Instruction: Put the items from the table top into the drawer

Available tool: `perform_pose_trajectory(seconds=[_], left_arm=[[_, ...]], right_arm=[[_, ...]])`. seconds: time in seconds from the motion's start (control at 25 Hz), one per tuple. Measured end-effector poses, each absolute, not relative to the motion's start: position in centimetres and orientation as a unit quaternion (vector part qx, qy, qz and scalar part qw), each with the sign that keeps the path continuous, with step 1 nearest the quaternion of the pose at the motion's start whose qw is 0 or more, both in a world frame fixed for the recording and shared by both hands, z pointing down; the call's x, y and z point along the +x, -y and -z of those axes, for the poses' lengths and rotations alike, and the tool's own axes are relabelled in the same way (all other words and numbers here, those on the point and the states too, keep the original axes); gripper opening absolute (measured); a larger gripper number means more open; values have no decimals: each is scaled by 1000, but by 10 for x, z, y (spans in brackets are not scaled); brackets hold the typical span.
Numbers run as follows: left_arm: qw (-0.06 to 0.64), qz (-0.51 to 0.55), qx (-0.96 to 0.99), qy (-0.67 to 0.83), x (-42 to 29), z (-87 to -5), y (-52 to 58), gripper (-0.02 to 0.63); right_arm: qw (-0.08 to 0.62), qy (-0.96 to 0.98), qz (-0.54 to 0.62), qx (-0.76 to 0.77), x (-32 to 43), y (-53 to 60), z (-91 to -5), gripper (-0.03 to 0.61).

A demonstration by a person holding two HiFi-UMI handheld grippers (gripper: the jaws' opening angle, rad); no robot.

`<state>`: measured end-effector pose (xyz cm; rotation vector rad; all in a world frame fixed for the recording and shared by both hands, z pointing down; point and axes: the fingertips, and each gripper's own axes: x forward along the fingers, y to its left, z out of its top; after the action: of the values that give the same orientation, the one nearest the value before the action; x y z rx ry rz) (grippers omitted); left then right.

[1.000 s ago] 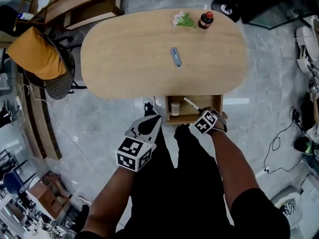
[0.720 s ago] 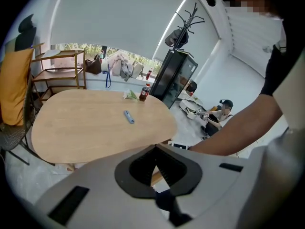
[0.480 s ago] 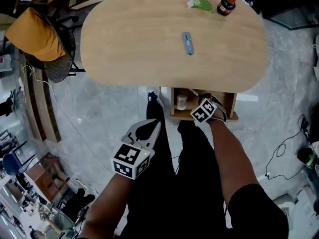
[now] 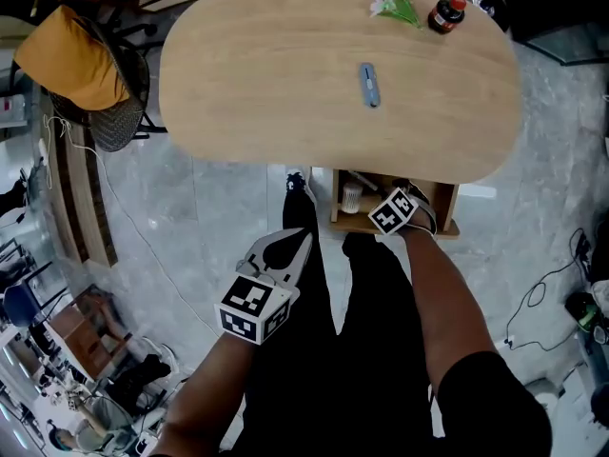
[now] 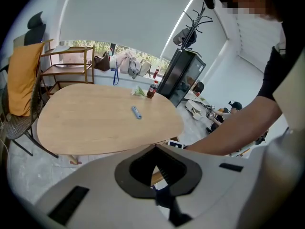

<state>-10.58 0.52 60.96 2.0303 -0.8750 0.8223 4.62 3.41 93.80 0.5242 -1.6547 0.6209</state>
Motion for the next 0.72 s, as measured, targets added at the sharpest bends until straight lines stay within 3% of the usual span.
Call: perform_pose_trajectory(seconds=[0.32,0.72], left_arm=[[374,-312,805,340,-99,-590,8,2],[355,-303,822,328,-101,-549,48,2]], right_arm=[[591,718,-290,227,48,-49,-906,132],[467,741,-357,324,43,-2,-782,104]])
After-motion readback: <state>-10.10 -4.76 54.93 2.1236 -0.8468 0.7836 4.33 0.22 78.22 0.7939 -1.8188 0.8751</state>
